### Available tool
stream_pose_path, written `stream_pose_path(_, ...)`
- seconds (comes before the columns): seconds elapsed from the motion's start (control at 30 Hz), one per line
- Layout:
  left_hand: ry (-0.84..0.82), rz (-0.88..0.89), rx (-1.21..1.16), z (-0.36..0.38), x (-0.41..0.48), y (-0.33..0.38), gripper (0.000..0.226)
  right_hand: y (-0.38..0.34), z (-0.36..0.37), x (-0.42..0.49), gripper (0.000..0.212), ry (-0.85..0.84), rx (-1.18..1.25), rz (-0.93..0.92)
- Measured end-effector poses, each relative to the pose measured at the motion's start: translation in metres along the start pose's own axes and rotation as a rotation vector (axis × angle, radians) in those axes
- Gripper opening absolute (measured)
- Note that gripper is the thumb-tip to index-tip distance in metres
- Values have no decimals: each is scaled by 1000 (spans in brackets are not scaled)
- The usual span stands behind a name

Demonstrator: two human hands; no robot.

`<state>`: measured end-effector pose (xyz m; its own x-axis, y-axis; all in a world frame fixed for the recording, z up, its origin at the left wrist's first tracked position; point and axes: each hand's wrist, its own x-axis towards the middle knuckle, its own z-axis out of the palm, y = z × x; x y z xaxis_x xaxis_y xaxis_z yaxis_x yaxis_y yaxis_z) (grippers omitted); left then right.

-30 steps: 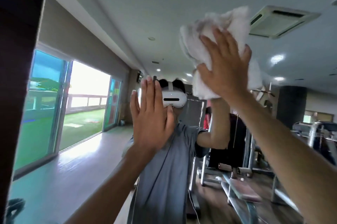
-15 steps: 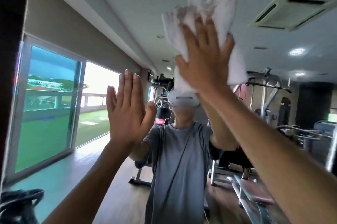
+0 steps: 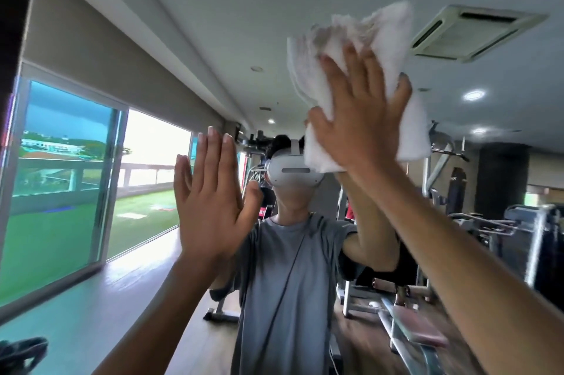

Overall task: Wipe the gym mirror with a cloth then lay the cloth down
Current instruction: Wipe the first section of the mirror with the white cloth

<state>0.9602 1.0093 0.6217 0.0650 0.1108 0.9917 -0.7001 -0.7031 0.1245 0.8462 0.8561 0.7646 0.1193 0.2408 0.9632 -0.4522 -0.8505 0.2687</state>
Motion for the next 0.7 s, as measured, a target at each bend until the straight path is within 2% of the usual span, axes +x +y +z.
stream_pose_path(0.07,12,0,2,0,0,0,70,-22,3,-19,71,-8,7,-128)
stream_pose_path(0.17,7,-1,-31,0,0,-2,70,-12,2,-43,70,-28,34,-590)
stream_pose_path(0.23,2,8,-34,-1,0,-2,71,13,-3,-39,69,-111,55,-793)
stream_pose_path(0.3,3,15,-16,-2,1,-2,71,41,-5,-19,71,-155,42,-794)
stream_pose_path(0.33,1,16,-11,-2,1,-2,70,51,-6,-7,71,-149,27,-714)
stream_pose_path(0.47,-7,11,-9,-3,1,-2,70,27,-4,11,67,-17,7,-102)
stream_pose_path(0.5,-11,7,-10,-2,1,-3,71,9,-2,5,68,1,5,-2)
stream_pose_path(0.53,-14,4,-12,-1,0,-3,71,-6,0,-4,70,-6,1,25)
stream_pose_path(0.6,-12,0,-30,-1,0,-5,70,-21,1,-27,73,-51,7,-163)
stream_pose_path(0.7,-27,-6,-40,-1,0,-2,71,21,-8,-39,69,-113,45,-695)
